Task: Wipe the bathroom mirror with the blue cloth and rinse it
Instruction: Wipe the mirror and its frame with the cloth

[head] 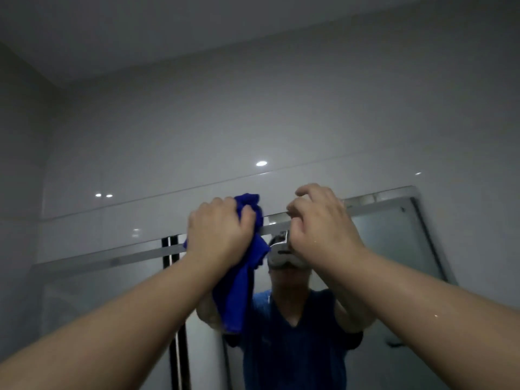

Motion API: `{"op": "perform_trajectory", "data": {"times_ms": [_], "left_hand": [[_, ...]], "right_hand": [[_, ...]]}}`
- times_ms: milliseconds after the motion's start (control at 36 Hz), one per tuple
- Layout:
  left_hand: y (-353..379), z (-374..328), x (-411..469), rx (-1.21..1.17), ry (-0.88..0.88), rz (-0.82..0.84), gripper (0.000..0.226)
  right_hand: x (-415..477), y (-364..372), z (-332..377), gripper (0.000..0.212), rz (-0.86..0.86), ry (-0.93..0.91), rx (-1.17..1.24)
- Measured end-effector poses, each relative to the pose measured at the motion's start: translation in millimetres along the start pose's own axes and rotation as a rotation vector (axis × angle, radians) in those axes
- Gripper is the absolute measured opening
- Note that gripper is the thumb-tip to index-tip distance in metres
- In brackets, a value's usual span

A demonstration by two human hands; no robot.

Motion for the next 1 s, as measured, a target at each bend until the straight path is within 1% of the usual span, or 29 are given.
{"op": "perform_trajectory", "data": {"times_ms": [56,111,167,222,306,417,472,528,583,611,667,694,722,750,778,806,861,917,1000], "left_hand": [[4.9,-58.3,-0.5,-0.007,0.057,0.033,0.046],[12.3,-110.1,-0.1,-0.051,0.108,0.074,0.034],[19.8,-158.5,1.7,-0.097,0.157,0.115,0.031],[25.5,-204.8,2.7,-0.139,0.207,0.138,0.035],[29.8,-262.3,2.3,-0.196,0.277,0.131,0.039],[39.2,-310.4,1.2,-0.233,0.309,0.082,0.033],[39.4,-320.3,-7.5,-0.233,0.319,0.015,0.028],[37.5,-323.1,-26.2,-0.256,0.357,-0.053,0.029],[40.1,-323.5,-51.6,-0.285,0.410,-0.089,0.033],[42.6,-325.9,-67.5,-0.316,0.449,-0.077,0.033],[50.8,-325.9,-102.4,-0.419,0.480,-0.036,0.033],[56.4,-318.4,-120.8,-0.529,0.435,0.003,0.035],[59.4,-306.0,-134.3,-0.683,0.346,0.079,0.041],[67.0,-295.3,-148.4,-0.801,0.276,0.210,0.055],[75.4,-286.8,-165.5,-0.832,0.253,0.331,0.068],[78.5,-280.4,-179.0,-0.825,0.283,0.392,0.072],[72.3,-266.8,-198.0,-0.689,0.433,0.332,0.065],[73.3,-254.5,-215.7,-0.563,0.578,0.291,0.065],[77.4,-224.4,-232.1,-0.448,0.660,0.181,0.064]], "right_hand": [[-8.6,-33.3,-29.7,0.041,-0.078,0.068,0.003],[-21.6,-53.8,-63.9,0.042,-0.104,0.162,0.022],[-38.1,-68.2,-93.1,0.045,-0.132,0.235,0.082],[-56.5,-84.2,-111.7,0.046,-0.195,0.248,0.148],[-80.7,-107.1,-128.6,0.044,-0.294,0.225,0.210],[-102.0,-121.1,-143.8,0.047,-0.320,0.206,0.242],[-111.6,-121.9,-151.8,0.047,-0.332,0.216,0.252],[-119.7,-123.6,-158.7,0.044,-0.378,0.225,0.269],[-125.5,-126.3,-160.7,0.042,-0.447,0.233,0.265],[-127.1,-126.5,-159.3,0.042,-0.475,0.237,0.267],[-127.0,-124.5,-151.8,0.043,-0.496,0.236,0.281],[-127.3,-117.6,-145.7,0.041,-0.459,0.248,0.304],[-126.9,-108.7,-140.0,0.038,-0.400,0.269,0.338],[-128.0,-97.0,-136.2,0.033,-0.333,0.291,0.374],[-131.7,-84.1,-132.6,0.030,-0.272,0.306,0.406],[-137.1,-74.0,-130.5,0.029,-0.234,0.315,0.419],[-151.1,-59.1,-127.8,0.033,-0.192,0.300,0.419],[-166.0,-49.1,-123.4,0.035,-0.171,0.276,0.412],[-191.3,-31.2,-114.8,0.035,-0.105,0.275,0.312]]}}
Point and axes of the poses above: each hand's wrist, its own x-axis towards the middle knuckle, its own y-axis out of the palm, z = x × y, the point moved 9 cm from there along x, towards the middle knuckle, and after that the axes turned 5 degrees about -y, right-handed, at the moved point
